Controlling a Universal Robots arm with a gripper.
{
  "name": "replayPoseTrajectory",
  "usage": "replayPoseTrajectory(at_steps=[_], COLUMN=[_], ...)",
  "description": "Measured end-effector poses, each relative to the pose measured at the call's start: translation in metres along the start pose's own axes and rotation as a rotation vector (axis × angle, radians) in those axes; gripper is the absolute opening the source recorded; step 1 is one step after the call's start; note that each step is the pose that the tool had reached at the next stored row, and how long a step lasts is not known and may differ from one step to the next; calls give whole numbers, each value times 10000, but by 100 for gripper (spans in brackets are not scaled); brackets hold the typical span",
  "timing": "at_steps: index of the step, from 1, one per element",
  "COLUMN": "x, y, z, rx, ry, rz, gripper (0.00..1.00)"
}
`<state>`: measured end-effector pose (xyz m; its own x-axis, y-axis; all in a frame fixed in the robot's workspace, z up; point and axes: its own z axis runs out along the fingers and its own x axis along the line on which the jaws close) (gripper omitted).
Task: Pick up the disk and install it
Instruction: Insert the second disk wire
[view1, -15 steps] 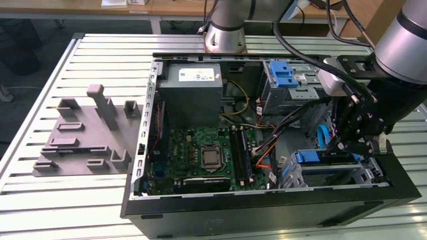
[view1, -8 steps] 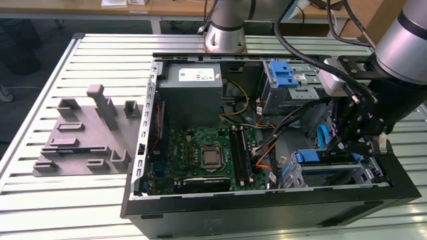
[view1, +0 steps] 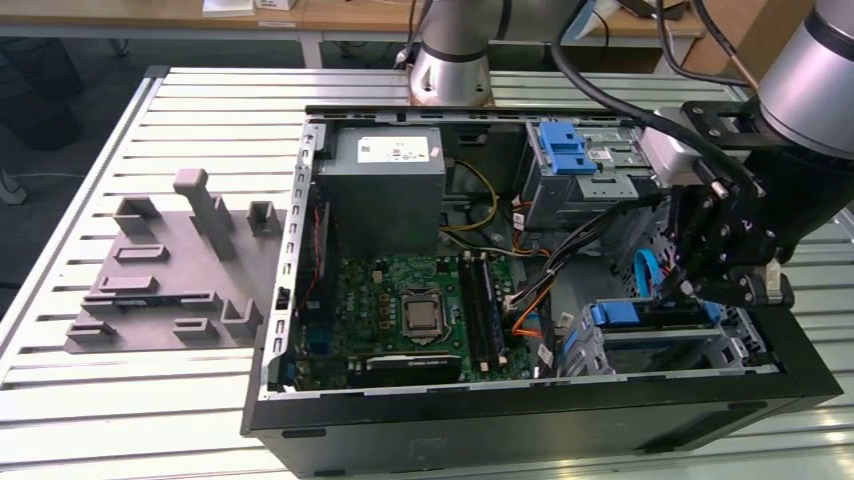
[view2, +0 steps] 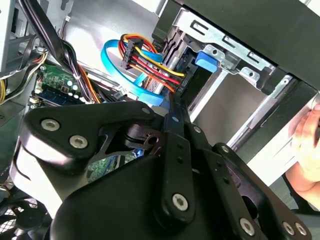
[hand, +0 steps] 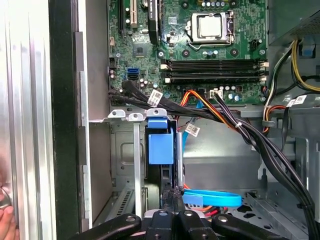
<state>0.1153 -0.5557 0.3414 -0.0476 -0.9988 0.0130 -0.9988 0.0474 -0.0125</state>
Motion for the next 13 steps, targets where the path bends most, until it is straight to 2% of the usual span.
replayPoseTrajectory(at_steps=[13], x=[1], y=[-1], z=[-63], rx=[0], ry=[-1], rz=[0], gripper=[11])
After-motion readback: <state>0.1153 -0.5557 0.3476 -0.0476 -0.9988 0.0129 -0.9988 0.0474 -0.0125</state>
